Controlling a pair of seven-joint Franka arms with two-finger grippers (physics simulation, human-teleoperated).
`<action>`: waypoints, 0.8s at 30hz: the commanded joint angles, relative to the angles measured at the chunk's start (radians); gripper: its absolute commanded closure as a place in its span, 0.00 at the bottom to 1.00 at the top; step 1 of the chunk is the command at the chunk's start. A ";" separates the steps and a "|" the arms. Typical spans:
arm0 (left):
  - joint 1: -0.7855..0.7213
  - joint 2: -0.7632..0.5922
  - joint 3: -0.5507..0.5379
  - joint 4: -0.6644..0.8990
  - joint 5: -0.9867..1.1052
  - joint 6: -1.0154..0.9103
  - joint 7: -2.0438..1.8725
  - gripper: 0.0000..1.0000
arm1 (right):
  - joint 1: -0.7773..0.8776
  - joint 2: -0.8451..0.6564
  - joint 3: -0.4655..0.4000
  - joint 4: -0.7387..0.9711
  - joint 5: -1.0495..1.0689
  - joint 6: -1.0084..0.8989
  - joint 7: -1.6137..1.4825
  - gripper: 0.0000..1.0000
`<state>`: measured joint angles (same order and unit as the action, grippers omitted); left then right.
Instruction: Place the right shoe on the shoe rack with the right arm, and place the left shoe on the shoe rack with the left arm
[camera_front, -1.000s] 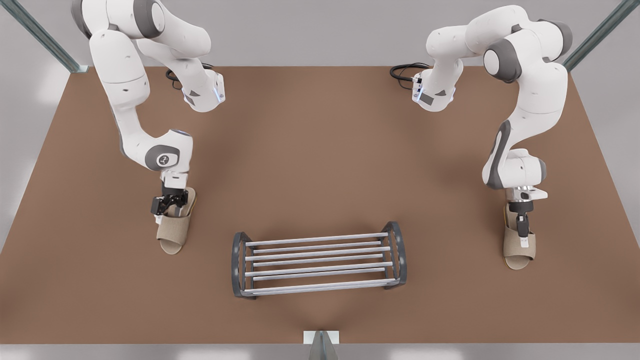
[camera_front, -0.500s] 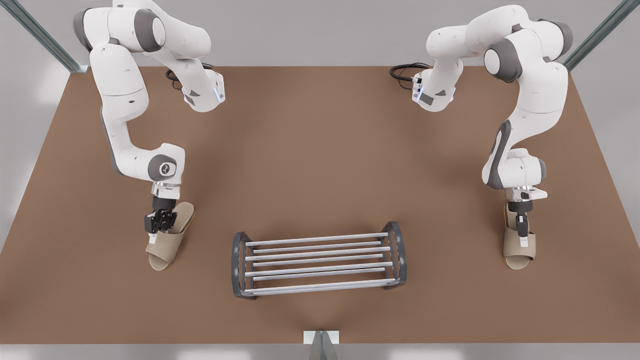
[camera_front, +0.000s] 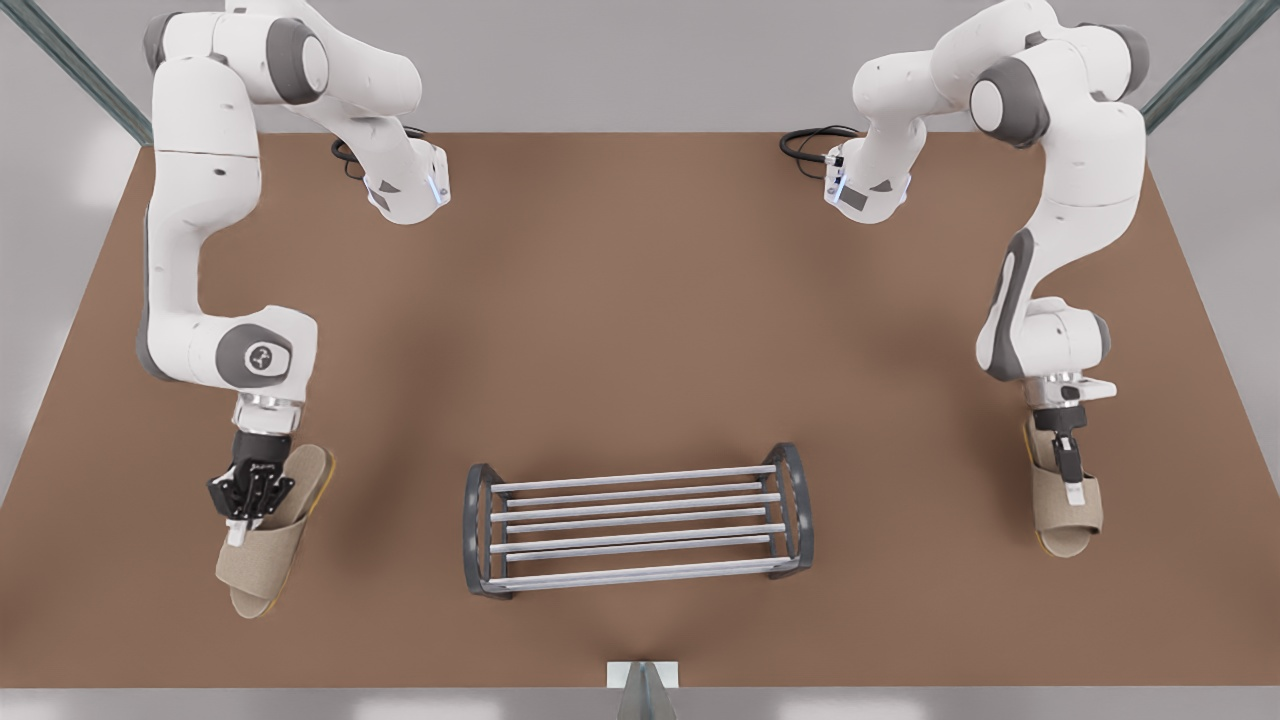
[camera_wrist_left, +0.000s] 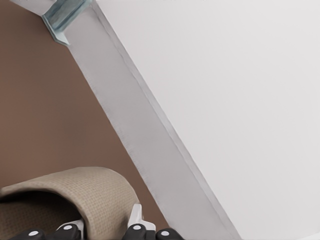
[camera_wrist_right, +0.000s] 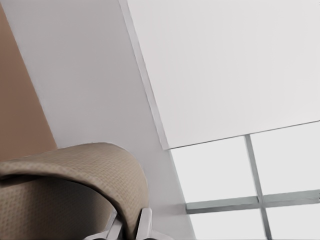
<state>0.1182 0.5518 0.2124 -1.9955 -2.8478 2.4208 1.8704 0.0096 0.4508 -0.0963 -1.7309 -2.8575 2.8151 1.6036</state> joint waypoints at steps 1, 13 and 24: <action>-0.003 -0.026 -0.001 0.000 -0.001 0.006 -0.013 0.57 | 0.000 -0.026 -0.033 0.059 -0.002 0.322 -0.001 0.79; -0.150 -0.306 -0.303 -0.006 0.051 0.434 -0.582 0.77 | 0.000 -0.080 -0.042 0.131 0.006 0.420 -0.189 0.79; -0.561 -0.167 -0.461 0.497 0.165 0.995 -0.921 0.75 | 0.000 -0.080 -0.042 0.133 0.006 0.420 -0.191 0.79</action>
<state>-0.4206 0.3693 -0.2587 -1.5209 -2.7258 3.2566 1.3934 0.0092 0.3718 -0.1380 -1.5988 -2.8520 3.2342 1.4712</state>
